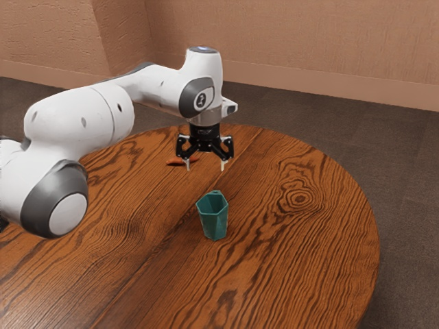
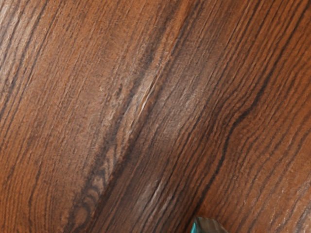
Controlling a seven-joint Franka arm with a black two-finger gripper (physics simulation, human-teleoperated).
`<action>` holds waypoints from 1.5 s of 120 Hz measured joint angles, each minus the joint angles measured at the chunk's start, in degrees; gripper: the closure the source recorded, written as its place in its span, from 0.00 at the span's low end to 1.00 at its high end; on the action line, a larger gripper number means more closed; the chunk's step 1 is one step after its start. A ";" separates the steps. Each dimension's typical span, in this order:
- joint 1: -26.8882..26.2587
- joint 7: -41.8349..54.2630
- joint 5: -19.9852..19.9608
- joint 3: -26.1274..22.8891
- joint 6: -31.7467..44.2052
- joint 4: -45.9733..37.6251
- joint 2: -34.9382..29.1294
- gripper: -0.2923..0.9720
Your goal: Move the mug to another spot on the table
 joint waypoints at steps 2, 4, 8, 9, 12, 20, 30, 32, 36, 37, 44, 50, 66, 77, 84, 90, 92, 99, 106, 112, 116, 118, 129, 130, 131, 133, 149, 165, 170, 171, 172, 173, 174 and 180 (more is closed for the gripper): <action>0.00 -0.09 -0.27 -0.02 0.43 -0.22 0.28 0.23; 0.00 -0.17 -0.55 -0.03 0.86 -0.40 0.58 0.23; 0.00 -0.31 -1.02 -0.20 1.70 -0.63 1.12 0.23; 0.00 -0.34 -1.12 -0.25 1.89 -0.67 1.24 0.23; 0.00 -0.43 -1.45 -0.38 2.46 -0.75 1.66 0.23; -0.01 -0.57 -2.40 -0.53 3.81 -0.86 2.88 0.23; 0.04 -0.67 -3.05 -0.58 5.04 -0.83 4.21 0.23; 0.05 -0.68 -3.13 -0.58 5.25 -0.83 4.43 0.23; 0.07 -0.69 -3.28 -0.58 5.62 -0.82 4.83 0.23; 0.07 -0.70 -3.31 -0.59 5.70 -0.82 4.91 0.23; 0.08 -0.69 -3.48 -0.59 6.24 -0.81 5.39 0.23; 0.08 -0.67 -3.58 -0.59 6.64 -0.81 5.74 0.23; 0.20 -0.44 -3.87 -0.59 7.38 -0.84 6.54 0.23; 0.25 -0.07 -4.51 -0.59 7.65 -1.10 6.99 0.23; 0.26 0.26 -4.96 -0.59 7.76 -1.46 7.10 0.24; 0.25 0.61 -5.34 -0.59 7.84 -1.60 7.13 0.26; 0.23 0.73 -5.44 -0.59 7.86 -1.64 7.14 0.26; 0.20 1.17 -5.74 -0.59 7.92 -1.90 7.15 0.29; 0.21 1.58 -5.94 -0.59 7.92 -2.11 7.15 0.31; 0.22 1.90 -6.13 -0.59 7.86 -2.19 7.15 0.33; 0.24 2.10 -6.32 -0.59 7.81 -2.30 7.15 0.35; 0.25 2.20 -6.40 -0.59 7.79 -2.36 7.16 0.35; 0.26 2.70 -6.69 -0.59 7.69 -2.53 7.35 0.39; 0.26 2.74 -6.71 -0.59 7.68 -2.54 7.36 0.39; 0.26 2.79 -6.72 -0.59 7.67 -2.54 7.37 0.40; 0.26 2.87 -6.75 -0.59 7.66 -2.52 7.38 0.40; 0.04 3.46 -6.91 -0.59 7.46 -2.54 7.35 0.45; 0.00 3.92 -7.61 -0.59 7.17 -2.59 7.27 0.50; 0.00 4.05 -7.93 -0.59 7.00 -2.63 7.25 0.51; 0.00 4.07 -7.99 -0.59 6.97 -2.63 7.25 0.52; 0.00 4.09 -8.04 -0.59 6.94 -2.63 7.25 0.52; 0.00 4.11 -8.09 -0.59 6.91 -2.64 7.25 0.53; 0.00 4.13 -8.14 -0.59 6.88 -2.64 7.25 0.53; 0.00 4.26 -8.36 -0.59 6.71 -2.65 7.24 0.56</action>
